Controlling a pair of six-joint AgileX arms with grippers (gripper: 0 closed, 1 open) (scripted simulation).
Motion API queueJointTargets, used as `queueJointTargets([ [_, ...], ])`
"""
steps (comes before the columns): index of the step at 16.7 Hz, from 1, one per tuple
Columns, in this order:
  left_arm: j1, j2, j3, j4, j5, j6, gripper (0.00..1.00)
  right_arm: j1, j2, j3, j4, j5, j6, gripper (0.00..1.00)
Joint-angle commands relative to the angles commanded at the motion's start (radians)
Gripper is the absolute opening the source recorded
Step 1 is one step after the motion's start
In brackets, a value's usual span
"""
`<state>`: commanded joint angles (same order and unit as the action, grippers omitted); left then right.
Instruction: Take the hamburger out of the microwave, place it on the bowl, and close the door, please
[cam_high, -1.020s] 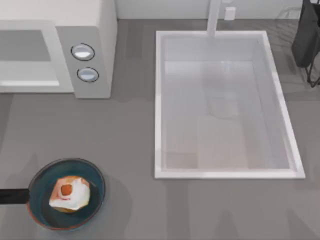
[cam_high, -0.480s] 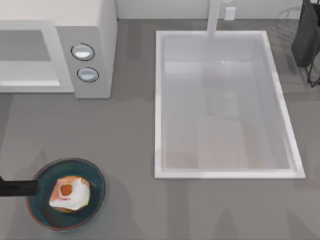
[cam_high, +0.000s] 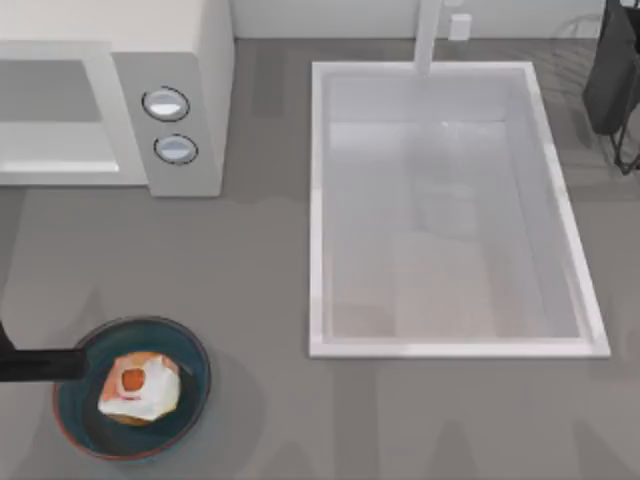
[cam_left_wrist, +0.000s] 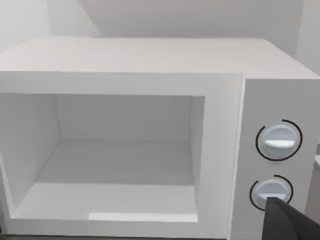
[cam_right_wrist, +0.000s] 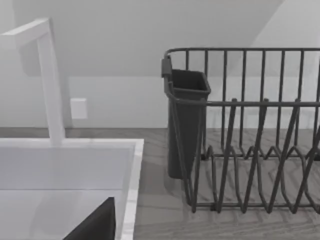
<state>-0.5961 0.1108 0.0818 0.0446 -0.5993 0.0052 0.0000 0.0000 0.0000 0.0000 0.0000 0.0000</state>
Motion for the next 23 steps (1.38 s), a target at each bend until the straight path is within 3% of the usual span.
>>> queueJointTargets([
  [5, -0.081, 0.042, 0.030, 0.013, -0.080, 0.002, 0.00, 0.000, 0.000, 0.000, 0.000, 0.000, 0.000, 1.00],
  [9, -0.077, 0.039, 0.027, 0.012, -0.078, 0.003, 0.00, 0.000, 0.000, 0.000, 0.000, 0.000, 0.000, 1.00],
  [12, -0.013, 0.101, 0.090, -0.021, -0.015, 0.062, 0.00, 0.000, 0.000, 0.000, 0.000, 0.000, 0.000, 1.00],
  [14, 0.082, 0.195, 0.182, -0.069, 0.077, 0.144, 0.00, 0.000, 0.000, 0.000, 0.000, 0.000, 0.000, 1.00],
  [17, 0.303, 0.412, 0.382, -0.171, 0.284, 0.305, 0.00, 0.000, 0.000, 0.000, 0.000, 0.000, 0.000, 1.00],
  [23, 0.961, 1.029, 0.852, -0.423, 0.799, 0.635, 0.00, 0.000, 0.000, 0.000, 0.000, 0.000, 0.000, 1.00],
])
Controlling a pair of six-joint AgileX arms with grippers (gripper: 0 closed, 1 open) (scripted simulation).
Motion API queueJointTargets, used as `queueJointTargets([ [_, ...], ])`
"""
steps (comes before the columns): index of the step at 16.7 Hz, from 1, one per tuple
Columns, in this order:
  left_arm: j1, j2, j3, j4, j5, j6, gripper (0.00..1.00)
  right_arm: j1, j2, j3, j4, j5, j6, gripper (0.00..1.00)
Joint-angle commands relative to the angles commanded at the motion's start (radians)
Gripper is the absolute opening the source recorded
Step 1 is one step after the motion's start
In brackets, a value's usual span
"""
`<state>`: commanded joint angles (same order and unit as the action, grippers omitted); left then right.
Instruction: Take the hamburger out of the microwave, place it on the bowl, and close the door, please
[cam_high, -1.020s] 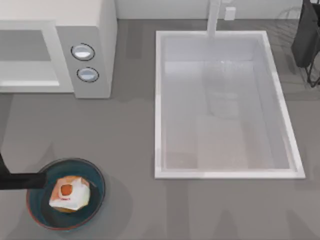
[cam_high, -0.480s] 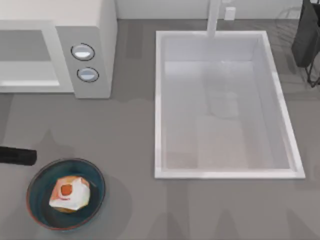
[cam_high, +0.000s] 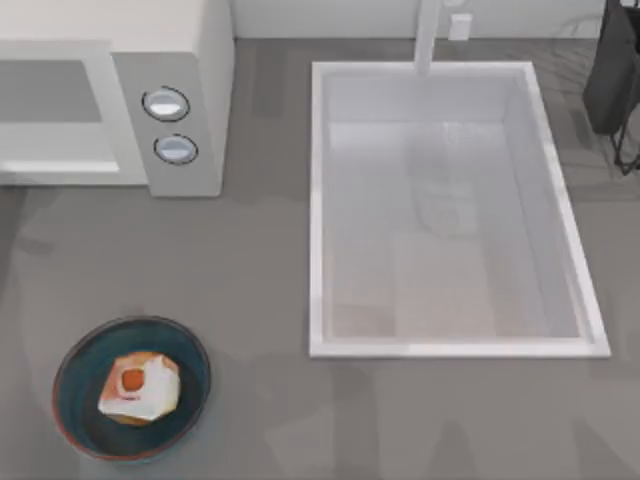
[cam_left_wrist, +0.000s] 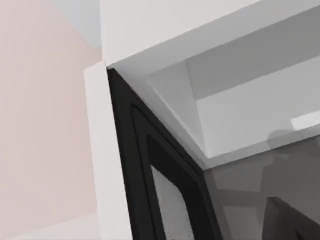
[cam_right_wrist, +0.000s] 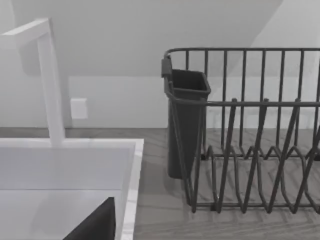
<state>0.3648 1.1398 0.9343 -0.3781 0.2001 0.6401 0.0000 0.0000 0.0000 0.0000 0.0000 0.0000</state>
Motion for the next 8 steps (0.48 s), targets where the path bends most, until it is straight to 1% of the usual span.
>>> queueJointTargets([
  [2, 0.211, 0.193, 0.132, -0.087, 0.147, 0.084, 0.00, 0.000, 0.000, 0.000, 0.000, 0.000, 0.000, 1.00],
  [4, 0.385, 0.348, 0.233, -0.170, 0.262, 0.152, 0.00, 0.000, 0.000, 0.000, 0.000, 0.000, 0.000, 1.00],
  [6, 0.519, 0.463, 0.305, -0.247, 0.346, 0.204, 0.00, 0.000, 0.000, 0.000, 0.000, 0.000, 0.000, 1.00],
  [8, 0.610, 0.536, 0.357, -0.309, 0.406, 0.239, 0.00, 0.000, 0.000, 0.000, 0.000, 0.000, 0.000, 1.00],
])
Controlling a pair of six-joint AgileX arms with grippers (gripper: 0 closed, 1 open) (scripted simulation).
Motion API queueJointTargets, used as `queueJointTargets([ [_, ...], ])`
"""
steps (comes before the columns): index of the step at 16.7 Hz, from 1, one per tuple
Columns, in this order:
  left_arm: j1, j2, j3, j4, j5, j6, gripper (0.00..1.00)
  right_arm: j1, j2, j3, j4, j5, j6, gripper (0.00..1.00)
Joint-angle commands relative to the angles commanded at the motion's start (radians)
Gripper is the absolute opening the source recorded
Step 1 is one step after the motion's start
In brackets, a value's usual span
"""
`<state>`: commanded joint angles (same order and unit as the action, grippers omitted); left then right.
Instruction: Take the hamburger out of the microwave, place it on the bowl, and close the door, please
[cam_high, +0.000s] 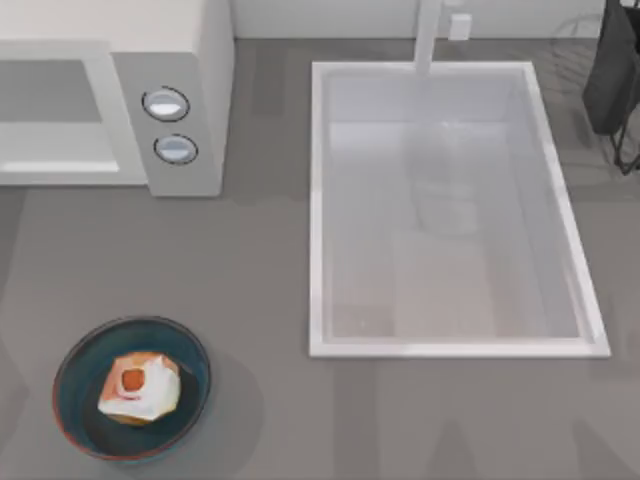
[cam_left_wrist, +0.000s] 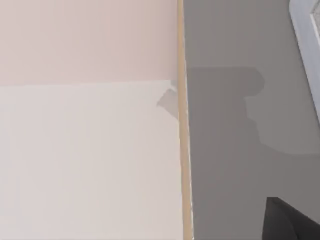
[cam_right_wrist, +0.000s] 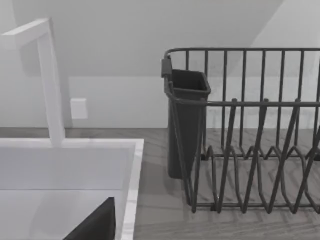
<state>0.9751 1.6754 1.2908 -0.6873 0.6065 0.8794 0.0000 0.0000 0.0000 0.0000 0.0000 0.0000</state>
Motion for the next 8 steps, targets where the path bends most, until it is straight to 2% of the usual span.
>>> queueJointTargets([
  [3, 0.060, 0.039, 0.046, -0.055, 0.055, 0.029, 0.00, 0.000, 0.000, 0.000, 0.000, 0.000, 0.000, 1.00],
  [8, 0.060, 0.038, 0.047, -0.058, 0.057, 0.031, 0.00, 0.000, 0.000, 0.000, 0.000, 0.000, 0.000, 1.00],
])
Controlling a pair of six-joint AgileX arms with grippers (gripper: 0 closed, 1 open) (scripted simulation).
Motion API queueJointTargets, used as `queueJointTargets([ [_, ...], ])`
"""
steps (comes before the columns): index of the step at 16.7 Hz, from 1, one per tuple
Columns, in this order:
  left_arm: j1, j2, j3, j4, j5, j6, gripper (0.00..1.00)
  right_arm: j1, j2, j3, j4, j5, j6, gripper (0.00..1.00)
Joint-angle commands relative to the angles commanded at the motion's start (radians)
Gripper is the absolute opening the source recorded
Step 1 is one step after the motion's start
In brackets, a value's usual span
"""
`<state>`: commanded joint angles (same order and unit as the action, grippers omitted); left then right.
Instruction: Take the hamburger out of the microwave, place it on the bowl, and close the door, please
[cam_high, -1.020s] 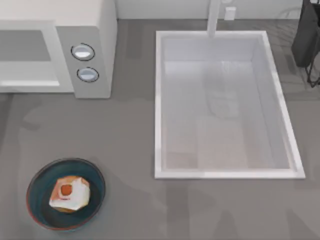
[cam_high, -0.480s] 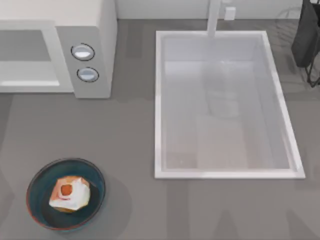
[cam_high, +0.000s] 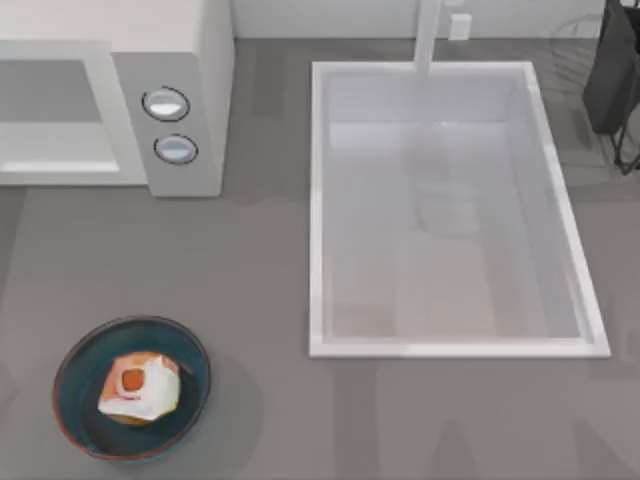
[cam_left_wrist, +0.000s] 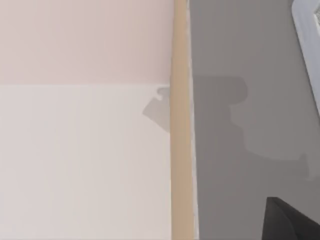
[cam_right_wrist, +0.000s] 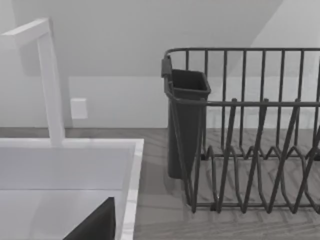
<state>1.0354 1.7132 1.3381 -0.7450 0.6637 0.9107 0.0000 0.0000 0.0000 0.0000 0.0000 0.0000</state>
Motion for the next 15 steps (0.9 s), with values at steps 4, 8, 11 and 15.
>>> queueJointTargets([
  [4, 0.001, 0.027, -0.057, 0.071, 0.001, 0.001, 0.00, 0.000, 0.000, 0.000, 0.000, 0.000, 0.000, 1.00],
  [8, 0.004, 0.085, -0.177, 0.276, 0.004, 0.003, 0.00, 0.000, 0.000, 0.000, 0.000, 0.000, 0.000, 1.00],
  [11, 0.006, 0.122, -0.252, 0.373, 0.006, 0.005, 0.00, 0.000, 0.000, 0.000, 0.000, 0.000, 0.000, 1.00],
  [15, 0.007, 0.128, -0.264, 0.386, 0.006, 0.005, 0.00, 0.000, 0.000, 0.000, 0.000, 0.000, 0.000, 1.00],
])
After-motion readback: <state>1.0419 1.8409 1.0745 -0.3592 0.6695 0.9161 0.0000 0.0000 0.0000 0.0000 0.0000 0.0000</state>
